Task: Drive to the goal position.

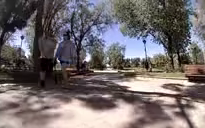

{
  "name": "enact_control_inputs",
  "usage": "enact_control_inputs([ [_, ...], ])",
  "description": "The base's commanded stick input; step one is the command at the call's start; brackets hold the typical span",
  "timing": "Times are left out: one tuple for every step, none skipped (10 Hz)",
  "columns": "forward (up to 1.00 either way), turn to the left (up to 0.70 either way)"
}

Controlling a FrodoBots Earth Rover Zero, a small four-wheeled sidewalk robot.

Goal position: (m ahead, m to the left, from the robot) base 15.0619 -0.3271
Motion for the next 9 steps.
enact_control_inputs([
  [0.70,0.36],
  [0.70,0.36],
  [0.70,0.31],
  [0.70,0.15],
  [0.70,0.01],
  [0.70,0.01],
  [0.70,0.01],
  [0.70,0.01],
  [0.70,0.01],
])
